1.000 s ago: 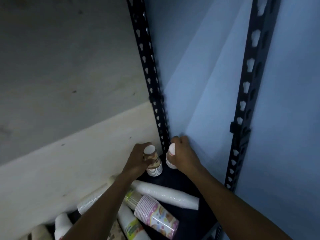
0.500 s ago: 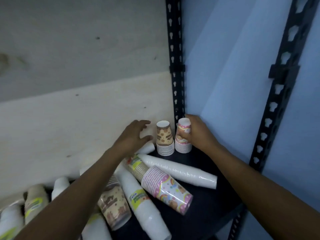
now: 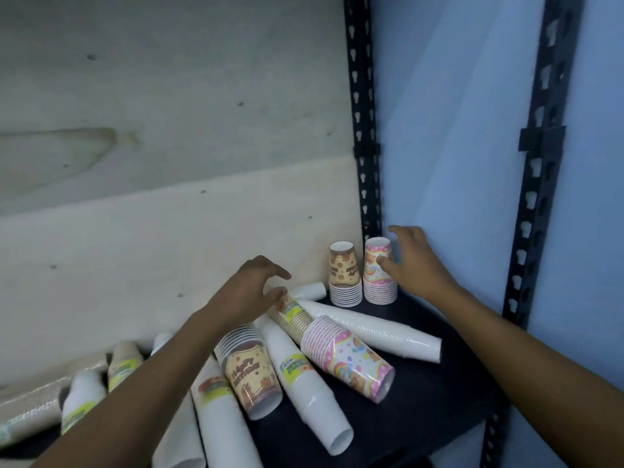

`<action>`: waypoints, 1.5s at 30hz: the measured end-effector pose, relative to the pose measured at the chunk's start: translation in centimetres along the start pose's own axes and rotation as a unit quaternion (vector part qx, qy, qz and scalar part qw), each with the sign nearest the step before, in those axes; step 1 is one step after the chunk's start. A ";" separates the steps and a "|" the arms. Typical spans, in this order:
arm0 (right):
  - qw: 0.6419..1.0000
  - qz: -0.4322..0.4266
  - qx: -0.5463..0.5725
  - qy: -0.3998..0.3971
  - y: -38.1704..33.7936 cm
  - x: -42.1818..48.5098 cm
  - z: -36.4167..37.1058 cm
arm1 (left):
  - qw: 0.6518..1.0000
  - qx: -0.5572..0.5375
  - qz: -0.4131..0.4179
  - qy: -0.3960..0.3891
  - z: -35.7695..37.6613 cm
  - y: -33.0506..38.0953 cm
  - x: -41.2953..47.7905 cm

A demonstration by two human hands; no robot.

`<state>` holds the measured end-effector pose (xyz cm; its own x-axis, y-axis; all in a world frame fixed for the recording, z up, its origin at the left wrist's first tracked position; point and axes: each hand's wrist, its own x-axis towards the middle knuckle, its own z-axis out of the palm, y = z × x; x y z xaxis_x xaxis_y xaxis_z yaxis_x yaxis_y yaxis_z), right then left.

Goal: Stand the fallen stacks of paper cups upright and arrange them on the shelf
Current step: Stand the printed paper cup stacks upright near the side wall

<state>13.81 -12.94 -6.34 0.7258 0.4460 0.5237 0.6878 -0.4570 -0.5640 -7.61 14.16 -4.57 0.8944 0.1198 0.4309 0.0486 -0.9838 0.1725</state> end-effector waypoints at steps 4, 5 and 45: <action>0.997 -0.060 -0.036 -0.016 -1.2 -2.8 -2.1 | 0.997 0.071 0.010 -0.039 -1.6 -0.6 -0.6; 0.995 -0.071 -0.048 -0.041 -1.3 -3.6 -2.7 | 0.995 0.085 0.012 -0.057 -1.8 -0.6 -0.7; 0.919 0.082 0.386 0.018 -5.9 -7.3 -7.9 | 0.876 -0.403 -0.245 0.102 -2.3 6.8 3.8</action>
<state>4.56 -19.56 -1.74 0.8289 0.3875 0.4035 0.3652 0.1714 -0.9150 -4.91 8.27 0.24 0.7518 0.6035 0.2656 0.0008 -0.4036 0.9149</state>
